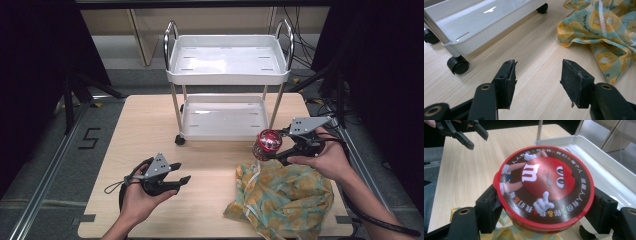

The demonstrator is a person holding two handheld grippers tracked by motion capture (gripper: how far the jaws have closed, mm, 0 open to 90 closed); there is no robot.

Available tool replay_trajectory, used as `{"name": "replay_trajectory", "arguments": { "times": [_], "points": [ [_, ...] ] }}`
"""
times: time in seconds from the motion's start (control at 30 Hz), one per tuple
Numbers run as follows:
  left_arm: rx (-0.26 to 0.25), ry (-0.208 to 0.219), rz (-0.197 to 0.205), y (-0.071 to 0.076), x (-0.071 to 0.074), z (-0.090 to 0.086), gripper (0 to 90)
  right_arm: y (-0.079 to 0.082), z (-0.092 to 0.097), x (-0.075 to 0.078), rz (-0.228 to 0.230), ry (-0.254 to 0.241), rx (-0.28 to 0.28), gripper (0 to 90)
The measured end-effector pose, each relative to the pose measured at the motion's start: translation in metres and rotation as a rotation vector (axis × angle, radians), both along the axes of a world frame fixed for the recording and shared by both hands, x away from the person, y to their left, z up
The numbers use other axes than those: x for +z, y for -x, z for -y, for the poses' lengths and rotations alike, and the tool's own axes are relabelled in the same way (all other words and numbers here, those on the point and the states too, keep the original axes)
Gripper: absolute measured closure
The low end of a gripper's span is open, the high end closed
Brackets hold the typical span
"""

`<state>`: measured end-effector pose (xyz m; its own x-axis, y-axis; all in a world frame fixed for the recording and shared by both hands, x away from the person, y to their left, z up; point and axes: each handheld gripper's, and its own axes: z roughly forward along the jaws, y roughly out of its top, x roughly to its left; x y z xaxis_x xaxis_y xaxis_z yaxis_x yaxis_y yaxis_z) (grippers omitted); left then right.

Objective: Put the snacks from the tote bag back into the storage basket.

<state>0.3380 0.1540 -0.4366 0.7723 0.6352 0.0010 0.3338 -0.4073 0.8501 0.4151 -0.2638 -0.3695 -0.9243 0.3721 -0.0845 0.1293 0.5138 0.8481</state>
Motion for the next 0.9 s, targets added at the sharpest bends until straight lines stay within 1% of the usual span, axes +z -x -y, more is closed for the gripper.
{"name": "replay_trajectory", "arguments": {
  "times": [0.03, 0.07, 0.1, 0.13, 0.17, 0.2, 0.23, 0.27, 0.3, 0.33, 0.37, 0.4, 0.43, 0.47, 0.5, 0.53, 0.57, 0.6, 0.67, 0.7, 0.73, 0.77, 0.8, 0.83, 0.87, 0.9],
  "points": [
    [-0.003, -0.004, 0.008, 0.000, 0.000, 0.000, 44.8, -0.001, -0.001, 0.000, 0.001, 0.000, 0.008, 26.3],
    [-0.015, -0.016, 0.022, -0.002, 0.000, -0.001, 44.7, -0.002, -0.003, 0.000, -0.004, 0.000, 0.003, 26.2],
    [-0.010, -0.019, 0.024, -0.002, 0.000, -0.001, 44.6, -0.003, -0.004, 0.000, 0.001, -0.001, -0.001, 26.3],
    [0.000, -0.023, 0.014, -0.001, 0.000, -0.001, 44.6, -0.004, -0.006, 0.000, 0.001, 0.001, 0.004, 26.3],
    [0.003, -0.018, 0.014, -0.001, -0.001, -0.001, 44.5, -0.003, -0.007, 0.000, -0.007, -0.002, -0.009, 26.3],
    [-0.009, -0.025, 0.023, -0.002, 0.000, -0.001, 44.4, -0.003, -0.009, 0.000, -0.014, -0.003, -0.012, 26.3],
    [0.007, -0.001, 0.001, 0.000, -0.002, 0.000, 44.3, -0.005, -0.010, 0.000, 0.000, -0.005, -0.003, 26.3],
    [-0.009, -0.026, 0.011, -0.001, -0.001, -0.001, 44.1, -0.006, -0.011, 0.000, -0.007, -0.001, -0.010, 26.3],
    [-0.013, -0.029, 0.017, -0.002, -0.001, -0.002, 44.1, -0.008, -0.013, 0.000, 0.004, -0.001, 0.005, 26.3],
    [0.001, -0.018, 0.005, -0.001, -0.001, -0.001, 44.0, -0.009, -0.014, 0.000, 0.006, 0.006, 0.012, 26.3],
    [-0.001, -0.018, 0.007, -0.001, -0.001, -0.001, 44.0, -0.009, -0.015, 0.000, 0.008, 0.003, 0.004, 26.3],
    [-0.004, -0.020, 0.014, -0.001, -0.001, -0.002, 44.0, -0.008, -0.016, 0.000, -0.003, 0.008, 0.000, 26.3],
    [0.005, -0.001, 0.011, -0.001, -0.001, 0.000, 43.9, -0.010, -0.017, 0.000, -0.001, 0.004, -0.003, 26.3],
    [0.005, -0.003, 0.014, -0.001, -0.001, -0.001, 43.9, -0.011, -0.018, -0.001, 0.007, 0.004, 0.005, 26.3],
    [0.000, -0.004, 0.016, -0.001, -0.001, -0.001, 44.0, -0.012, -0.019, -0.001, 0.008, 0.003, 0.007, 26.2],
    [0.004, 0.000, 0.013, -0.001, -0.001, -0.001, 44.0, -0.013, -0.019, -0.001, 0.002, 0.012, 0.010, 26.3],
    [0.009, 0.004, 0.011, -0.001, -0.001, -0.001, 43.9, -0.014, -0.020, -0.002, 0.004, 0.003, 0.003, 26.3],
    [0.006, 0.003, 0.008, -0.001, -0.001, -0.001, 43.9, -0.015, -0.020, -0.002, 0.008, 0.010, 0.008, 26.3],
    [0.005, 0.002, 0.010, -0.001, -0.002, -0.001, 44.0, -0.015, -0.022, -0.003, -0.012, 0.006, -0.005, 26.3],
    [0.004, -0.001, 0.009, -0.001, -0.002, -0.002, 44.0, -0.017, -0.022, -0.004, 0.010, 0.008, -0.001, 26.3],
    [-0.009, -0.017, 0.024, -0.002, -0.001, -0.003, 43.9, -0.017, -0.023, -0.004, 0.010, 0.010, -0.002, 26.3],
    [-0.010, -0.012, 0.028, -0.003, -0.001, -0.002, 43.8, -0.018, -0.023, -0.005, 0.003, 0.007, -0.010, 26.3],
    [-0.008, -0.016, 0.029, -0.003, -0.001, -0.002, 43.7, -0.019, -0.023, -0.005, 0.009, 0.011, -0.010, 26.3],
    [0.010, 0.000, 0.012, -0.001, -0.002, -0.001, 43.7, -0.020, -0.024, -0.005, 0.002, 0.017, -0.004, 26.3],
    [-0.004, -0.006, 0.020, -0.002, -0.002, -0.002, 43.6, -0.021, -0.024, -0.006, 0.008, 0.009, -0.006, 26.3],
    [-0.010, -0.013, 0.029, -0.003, -0.002, -0.002, 43.6, -0.022, -0.025, -0.006, 0.002, 0.016, -0.005, 26.3]
  ]
}}
